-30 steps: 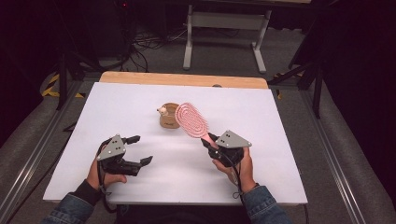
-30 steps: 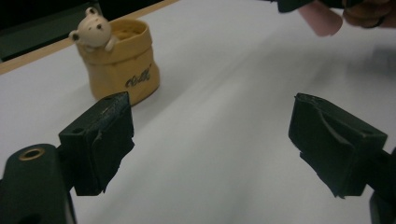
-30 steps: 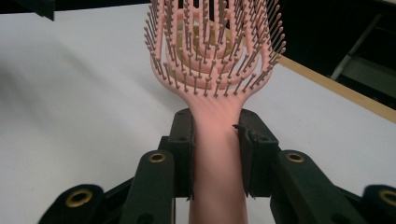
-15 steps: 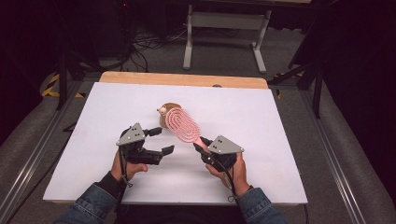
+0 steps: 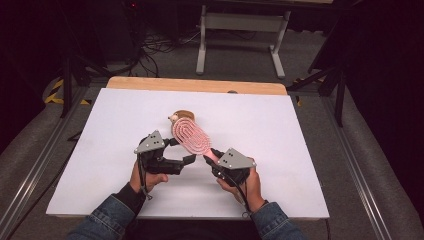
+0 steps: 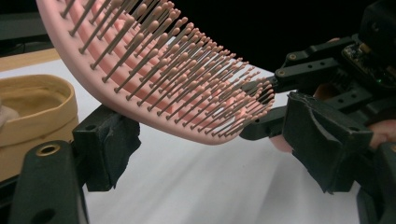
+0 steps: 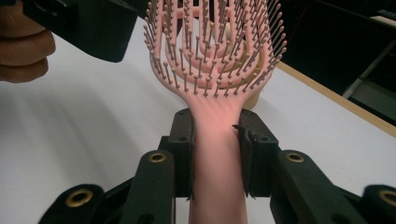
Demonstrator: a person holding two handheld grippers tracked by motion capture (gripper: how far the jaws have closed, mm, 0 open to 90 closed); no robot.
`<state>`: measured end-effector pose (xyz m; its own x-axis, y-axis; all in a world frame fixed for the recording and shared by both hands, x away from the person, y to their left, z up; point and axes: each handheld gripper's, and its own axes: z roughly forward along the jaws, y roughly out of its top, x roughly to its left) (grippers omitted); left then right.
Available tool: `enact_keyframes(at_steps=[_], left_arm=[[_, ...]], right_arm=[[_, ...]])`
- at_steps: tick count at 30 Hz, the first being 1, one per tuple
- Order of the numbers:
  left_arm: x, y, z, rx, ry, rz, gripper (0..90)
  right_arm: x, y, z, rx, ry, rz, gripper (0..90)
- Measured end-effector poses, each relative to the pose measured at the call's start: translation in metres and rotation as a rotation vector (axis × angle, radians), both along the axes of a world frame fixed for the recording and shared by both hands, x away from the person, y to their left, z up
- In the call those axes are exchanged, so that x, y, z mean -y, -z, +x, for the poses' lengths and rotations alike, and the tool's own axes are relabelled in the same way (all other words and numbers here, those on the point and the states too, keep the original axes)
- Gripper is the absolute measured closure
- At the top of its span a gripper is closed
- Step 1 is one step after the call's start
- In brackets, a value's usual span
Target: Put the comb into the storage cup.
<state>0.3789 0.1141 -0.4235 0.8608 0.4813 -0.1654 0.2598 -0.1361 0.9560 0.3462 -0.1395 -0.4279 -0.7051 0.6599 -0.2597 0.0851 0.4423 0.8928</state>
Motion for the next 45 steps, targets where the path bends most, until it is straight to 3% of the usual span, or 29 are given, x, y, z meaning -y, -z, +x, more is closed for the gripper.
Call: enact_keyframes(at_steps=[10, 16, 17, 22, 26, 31, 45], left_arm=[[0.007, -0.001, 0.001, -0.019, -0.003, -0.102, 27.2], [0.008, -0.001, 0.003, -0.018, 0.010, -0.156, 37.4], [0.008, -0.001, 0.003, -0.015, 0.009, -0.166, 43.3], [0.005, 0.000, 0.002, -0.002, 0.020, -0.208, 55.3], [0.003, -0.001, -0.001, 0.007, 0.046, -0.220, 60.2], [0.004, -0.006, -0.006, 0.034, 0.062, -0.203, 62.8], [0.001, -0.010, -0.008, 0.088, 0.063, -0.161, 63.5]], right_arm=[[-0.007, 0.002, -0.006, 0.072, 0.004, -0.047, 69.4], [-0.009, 0.004, -0.007, 0.101, 0.028, -0.074, 69.5], [-0.009, 0.005, -0.007, 0.109, 0.034, -0.076, 69.5], [-0.010, 0.005, -0.008, 0.121, 0.040, -0.085, 69.5], [-0.012, 0.007, -0.008, 0.121, 0.047, -0.101, 69.4], [-0.013, 0.007, -0.009, 0.123, 0.037, -0.103, 69.2], [-0.012, 0.007, -0.008, 0.100, 0.005, -0.089, 68.8]])
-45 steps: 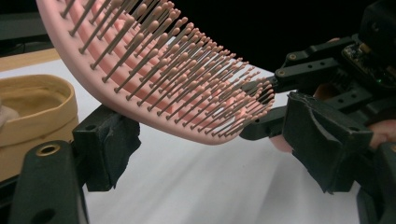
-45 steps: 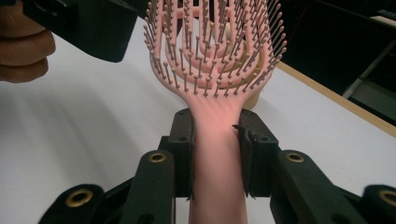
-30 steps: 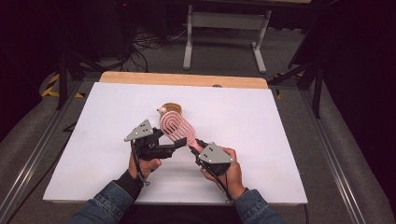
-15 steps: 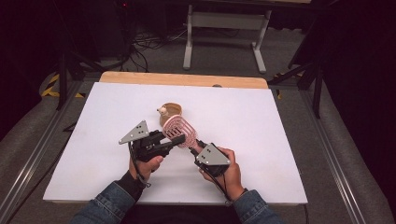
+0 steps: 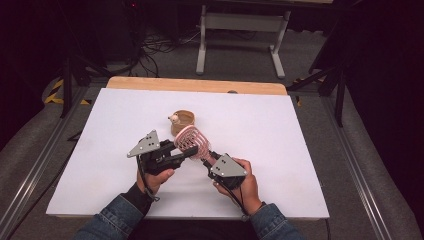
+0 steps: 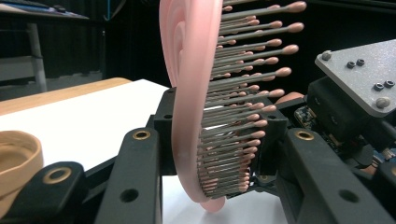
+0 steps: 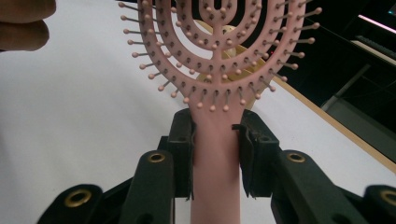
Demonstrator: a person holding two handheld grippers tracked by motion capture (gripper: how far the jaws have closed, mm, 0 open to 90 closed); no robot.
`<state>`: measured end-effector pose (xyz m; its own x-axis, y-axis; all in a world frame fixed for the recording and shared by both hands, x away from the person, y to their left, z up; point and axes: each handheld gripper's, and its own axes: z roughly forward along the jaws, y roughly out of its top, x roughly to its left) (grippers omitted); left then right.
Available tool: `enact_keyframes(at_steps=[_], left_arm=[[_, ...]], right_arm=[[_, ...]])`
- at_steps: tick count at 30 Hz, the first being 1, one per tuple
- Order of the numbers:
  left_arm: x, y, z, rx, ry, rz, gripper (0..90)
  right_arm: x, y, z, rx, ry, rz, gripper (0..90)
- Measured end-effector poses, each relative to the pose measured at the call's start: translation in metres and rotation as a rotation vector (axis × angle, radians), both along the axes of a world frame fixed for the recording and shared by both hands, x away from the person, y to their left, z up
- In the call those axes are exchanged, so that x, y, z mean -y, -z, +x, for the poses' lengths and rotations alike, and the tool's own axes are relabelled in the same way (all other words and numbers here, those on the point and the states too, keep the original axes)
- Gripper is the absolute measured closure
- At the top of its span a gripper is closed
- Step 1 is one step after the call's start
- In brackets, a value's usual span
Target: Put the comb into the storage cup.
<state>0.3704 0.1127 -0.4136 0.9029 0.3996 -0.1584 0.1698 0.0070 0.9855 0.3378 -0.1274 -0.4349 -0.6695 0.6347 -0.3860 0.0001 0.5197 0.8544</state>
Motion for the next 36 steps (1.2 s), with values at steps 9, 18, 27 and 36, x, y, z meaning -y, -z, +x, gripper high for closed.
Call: enact_keyframes(at_steps=[9, 18, 27, 36], left_arm=[[-0.006, -0.003, 0.000, 0.018, -0.024, -0.002, 63.6], [-0.012, -0.007, 0.000, 0.026, -0.038, -0.010, 63.7], [-0.022, -0.013, 0.000, 0.035, -0.059, -0.035, 63.7], [-0.029, -0.018, 0.000, 0.043, -0.070, -0.052, 63.7]], right_arm=[[0.003, -0.001, 0.000, -0.008, -0.010, 0.008, 67.6], [0.006, -0.002, 0.000, -0.013, -0.014, 0.012, 66.9], [0.007, -0.001, 0.002, -0.018, -0.006, 0.005, 67.3], [0.009, 0.002, 0.003, -0.025, 0.003, -0.003, 67.0]])
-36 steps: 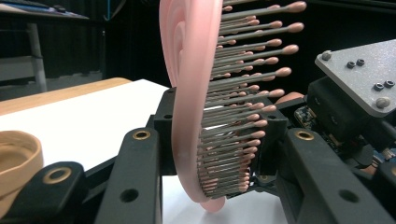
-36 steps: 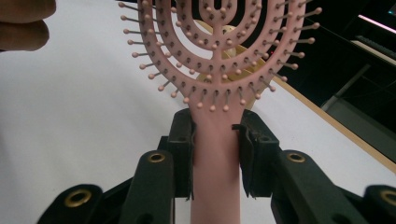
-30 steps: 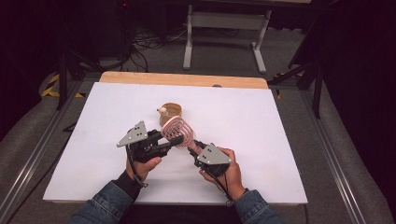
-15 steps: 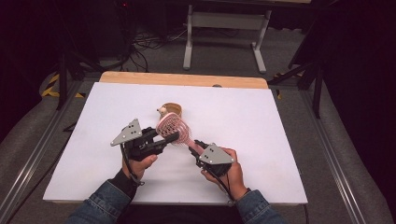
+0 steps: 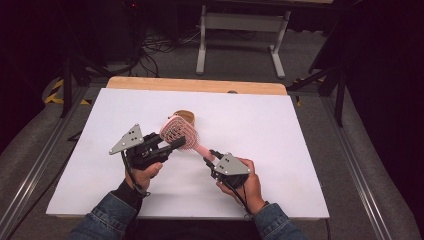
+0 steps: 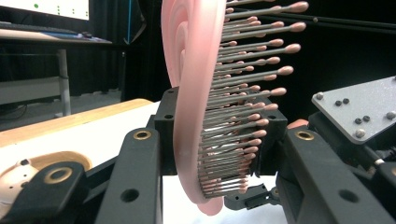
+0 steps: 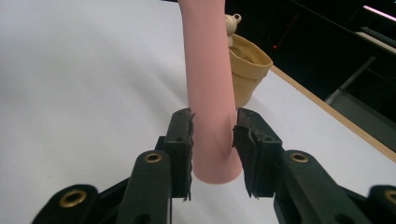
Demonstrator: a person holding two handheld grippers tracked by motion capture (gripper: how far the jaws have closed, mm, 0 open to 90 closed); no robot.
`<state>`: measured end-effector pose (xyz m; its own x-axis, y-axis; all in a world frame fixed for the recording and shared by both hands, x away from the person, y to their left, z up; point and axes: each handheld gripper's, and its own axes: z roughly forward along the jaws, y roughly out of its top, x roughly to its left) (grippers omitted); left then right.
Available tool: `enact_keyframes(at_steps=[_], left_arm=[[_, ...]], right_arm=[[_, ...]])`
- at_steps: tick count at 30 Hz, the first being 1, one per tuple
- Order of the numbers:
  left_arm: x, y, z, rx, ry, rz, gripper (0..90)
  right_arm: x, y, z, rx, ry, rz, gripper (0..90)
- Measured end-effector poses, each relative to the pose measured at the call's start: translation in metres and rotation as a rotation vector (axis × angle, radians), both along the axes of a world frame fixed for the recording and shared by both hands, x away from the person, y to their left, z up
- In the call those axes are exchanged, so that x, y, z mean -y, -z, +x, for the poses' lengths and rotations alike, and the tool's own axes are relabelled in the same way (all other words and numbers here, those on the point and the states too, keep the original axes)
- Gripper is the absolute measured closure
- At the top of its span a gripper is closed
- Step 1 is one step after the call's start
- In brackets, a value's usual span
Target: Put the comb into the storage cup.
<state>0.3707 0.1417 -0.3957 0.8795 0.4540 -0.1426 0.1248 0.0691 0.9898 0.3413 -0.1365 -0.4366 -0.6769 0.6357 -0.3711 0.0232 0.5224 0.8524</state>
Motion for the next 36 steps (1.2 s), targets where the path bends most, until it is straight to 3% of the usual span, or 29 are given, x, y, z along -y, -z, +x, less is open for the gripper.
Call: enact_keyframes(at_steps=[11, 22, 28, 36], left_arm=[[-0.009, -0.003, 0.001, 0.004, -0.021, -0.008, 63.7], [-0.017, -0.007, 0.001, 0.019, -0.057, 0.014, 63.7], [-0.021, -0.010, 0.001, 0.043, -0.082, 0.032, 63.7], [-0.028, -0.014, 0.001, 0.070, -0.118, 0.038, 63.7]], right_arm=[[0.013, 0.000, 0.001, -0.009, 0.023, 0.005, 63.3], [0.028, -0.001, -0.001, -0.017, 0.015, 0.039, 52.5], [0.035, -0.001, -0.001, -0.005, 0.024, 0.034, 38.9], [0.048, 0.001, -0.004, 0.003, 0.014, 0.085, 24.3]])
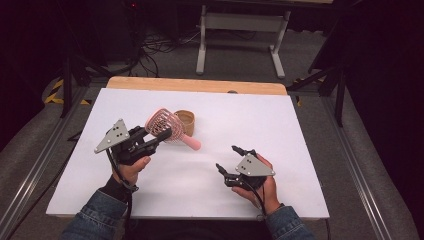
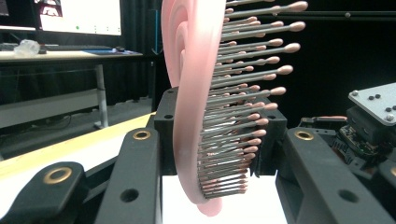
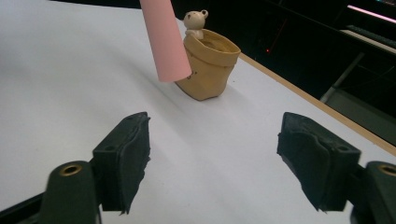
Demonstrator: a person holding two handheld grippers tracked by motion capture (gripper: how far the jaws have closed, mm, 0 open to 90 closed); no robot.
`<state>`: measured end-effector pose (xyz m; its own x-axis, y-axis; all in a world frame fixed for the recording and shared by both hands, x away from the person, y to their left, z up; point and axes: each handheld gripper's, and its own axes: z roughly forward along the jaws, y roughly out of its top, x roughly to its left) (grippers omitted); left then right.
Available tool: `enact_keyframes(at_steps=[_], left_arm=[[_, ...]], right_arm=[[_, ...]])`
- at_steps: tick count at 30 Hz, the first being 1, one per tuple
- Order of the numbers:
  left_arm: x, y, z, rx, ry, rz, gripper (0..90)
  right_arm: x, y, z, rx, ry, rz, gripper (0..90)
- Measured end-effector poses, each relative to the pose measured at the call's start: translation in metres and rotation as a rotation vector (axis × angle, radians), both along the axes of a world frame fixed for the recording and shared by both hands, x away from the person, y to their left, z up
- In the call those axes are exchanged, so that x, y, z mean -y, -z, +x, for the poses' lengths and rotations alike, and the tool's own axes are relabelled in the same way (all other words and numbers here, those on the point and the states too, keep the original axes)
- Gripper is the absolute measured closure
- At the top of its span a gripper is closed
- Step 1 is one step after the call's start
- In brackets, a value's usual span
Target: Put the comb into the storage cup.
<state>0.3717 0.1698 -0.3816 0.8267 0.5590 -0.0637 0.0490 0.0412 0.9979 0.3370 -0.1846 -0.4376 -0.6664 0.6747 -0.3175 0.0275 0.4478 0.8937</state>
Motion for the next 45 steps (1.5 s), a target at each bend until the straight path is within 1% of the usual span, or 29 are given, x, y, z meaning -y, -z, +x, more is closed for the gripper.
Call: enact_keyframes(at_steps=[3, 9, 14, 17, 20, 23, 25, 27, 28, 30, 33, 36, 37, 40, 43, 45], left_arm=[[-0.002, -0.002, 0.000, 0.005, -0.003, 0.001, 63.7], [-0.009, -0.010, 0.000, 0.022, -0.018, -0.018, 63.7], [-0.014, -0.018, 0.002, 0.036, -0.038, -0.018, 63.7], [-0.015, -0.025, 0.005, 0.040, -0.046, -0.015, 63.7], [-0.016, -0.035, 0.009, 0.046, -0.046, -0.022, 63.7], [-0.016, -0.044, 0.014, 0.050, -0.061, -0.019, 63.7], [-0.014, -0.052, 0.019, 0.058, -0.073, -0.007, 63.7], [-0.012, -0.058, 0.022, 0.062, -0.081, -0.004, 63.7], [-0.011, -0.061, 0.024, 0.066, -0.088, 0.002, 63.7], [-0.008, -0.066, 0.027, 0.070, -0.098, 0.015, 63.7], [-0.005, -0.071, 0.031, 0.077, -0.114, 0.039, 63.7], [-0.002, -0.073, 0.037, 0.082, -0.127, 0.059, 63.7], [0.000, -0.073, 0.039, 0.079, -0.128, 0.057, 63.7], [0.004, -0.073, 0.044, 0.072, -0.138, 0.078, 63.7], [0.010, -0.072, 0.048, 0.073, -0.156, 0.082, 63.7], [0.013, -0.072, 0.051, 0.083, -0.174, 0.110, 63.7]], right_arm=[[0.004, 0.002, -0.001, 0.000, 0.009, 0.009, 23.0], [0.014, 0.003, -0.004, 0.011, 0.037, 0.008, 21.9], [0.028, 0.003, -0.008, 0.007, 0.066, 0.031, 19.4], [0.035, 0.003, -0.011, 0.014, 0.093, 0.029, 17.4], [0.037, 0.003, -0.012, 0.019, 0.102, 0.029, 16.8], [0.040, 0.003, -0.015, 0.025, 0.106, 0.027, 16.3], [0.040, 0.003, -0.016, 0.030, 0.109, 0.023, 16.2], [0.041, 0.003, -0.017, 0.035, 0.118, 0.017, 16.2], [0.043, 0.003, -0.017, 0.036, 0.123, 0.025, 16.2], [0.043, 0.003, -0.017, 0.036, 0.124, 0.028, 16.2], [0.042, 0.003, -0.017, 0.037, 0.135, 0.014, 16.2], [0.043, 0.004, -0.016, 0.031, 0.140, 0.020, 15.8], [0.043, 0.004, -0.015, 0.029, 0.141, 0.024, 15.9], [0.044, 0.004, -0.015, 0.031, 0.146, 0.021, 15.8], [0.045, 0.003, -0.016, 0.032, 0.149, 0.029, 15.9], [0.044, 0.004, -0.015, 0.029, 0.148, 0.024, 16.0]])
